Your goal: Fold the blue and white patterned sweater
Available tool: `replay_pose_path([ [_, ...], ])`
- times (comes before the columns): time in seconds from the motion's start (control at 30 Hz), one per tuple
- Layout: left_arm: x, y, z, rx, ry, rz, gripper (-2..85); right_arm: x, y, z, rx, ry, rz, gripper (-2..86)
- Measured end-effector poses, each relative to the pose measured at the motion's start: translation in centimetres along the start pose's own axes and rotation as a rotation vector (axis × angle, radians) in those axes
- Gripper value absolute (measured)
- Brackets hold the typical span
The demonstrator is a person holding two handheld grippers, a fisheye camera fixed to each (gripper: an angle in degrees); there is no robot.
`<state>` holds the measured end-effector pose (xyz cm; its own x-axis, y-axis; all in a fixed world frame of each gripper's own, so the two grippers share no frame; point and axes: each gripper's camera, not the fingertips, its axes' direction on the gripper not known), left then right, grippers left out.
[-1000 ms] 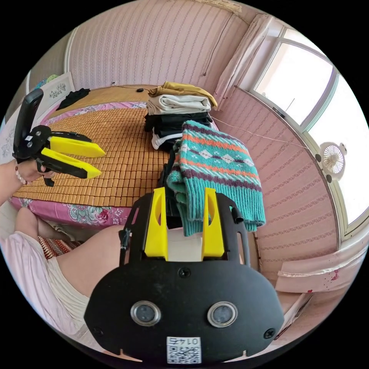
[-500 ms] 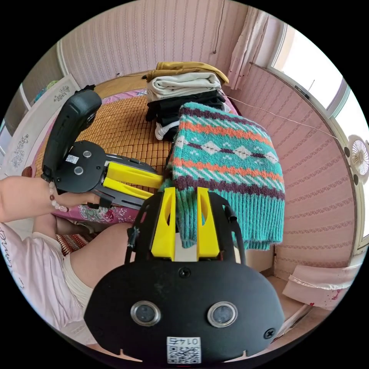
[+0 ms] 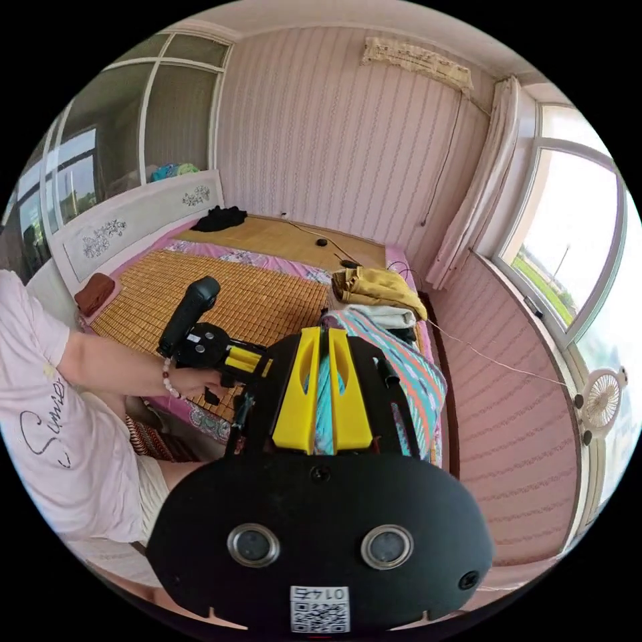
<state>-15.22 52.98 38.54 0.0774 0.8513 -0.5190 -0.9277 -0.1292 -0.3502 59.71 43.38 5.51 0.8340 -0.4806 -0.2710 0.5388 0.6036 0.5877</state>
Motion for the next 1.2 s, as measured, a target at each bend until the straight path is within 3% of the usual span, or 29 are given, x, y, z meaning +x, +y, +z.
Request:
replay_pose_path([
  [0.13,-3.3,3.1,-14.4,0.257,-0.127,-0.113,0.7,-4.5,-7.6,-0.6,0.160,-0.207,-0.182,0.9],
  [0.2,-4.1,4.2,-24.1,0.368,-0.289,-0.084,0.3,-7.4,-12.2,-0.5,0.297,-0.372,-0.234,0.9],
  [0.37,-3.2,3.3,-39.4,0.423,-0.613,0.036,-0.2,-9.1,-17.8,-0.5,0.596,-0.668,-0.158,0.6],
  [0.53,-1.6,1.4,-44.4,0.227,-0.750,0.242,0.3,-7.7,-16.8,4.0,0.636,-0.794,-0.041,0.2],
  [0.63,-3.5,4.2,-42.8,0.083,-0.700,0.280,0.7,-6.8,-13.0,10.3,0.538,-0.880,0.081,0.0],
  [0.77,-7.9,13.0,-37.6,0.009,-0.398,0.136,0.5,-7.6,-4.7,19.5,0.311,-0.849,0.258,0.2],
  [0.9,-14.1,26.6,-28.4,-0.129,-0.312,-0.170,-0.2,-9.6,3.3,30.2,-0.167,-0.638,0.375,0.9],
  [1.0,-16.0,35.2,-27.5,-0.178,-0.277,-0.393,1.0,-10.0,6.6,34.6,-0.350,-0.641,0.450,2.6],
  [1.13,-15.8,42.2,-33.6,-0.117,-0.449,-0.592,5.2,-10.2,6.3,36.8,-0.413,-0.591,0.449,8.9],
  [1.2,-15.7,46.9,-38.4,-0.081,-0.646,-0.788,6.9,-10.5,4.7,38.6,-0.435,-0.544,0.430,14.4],
])
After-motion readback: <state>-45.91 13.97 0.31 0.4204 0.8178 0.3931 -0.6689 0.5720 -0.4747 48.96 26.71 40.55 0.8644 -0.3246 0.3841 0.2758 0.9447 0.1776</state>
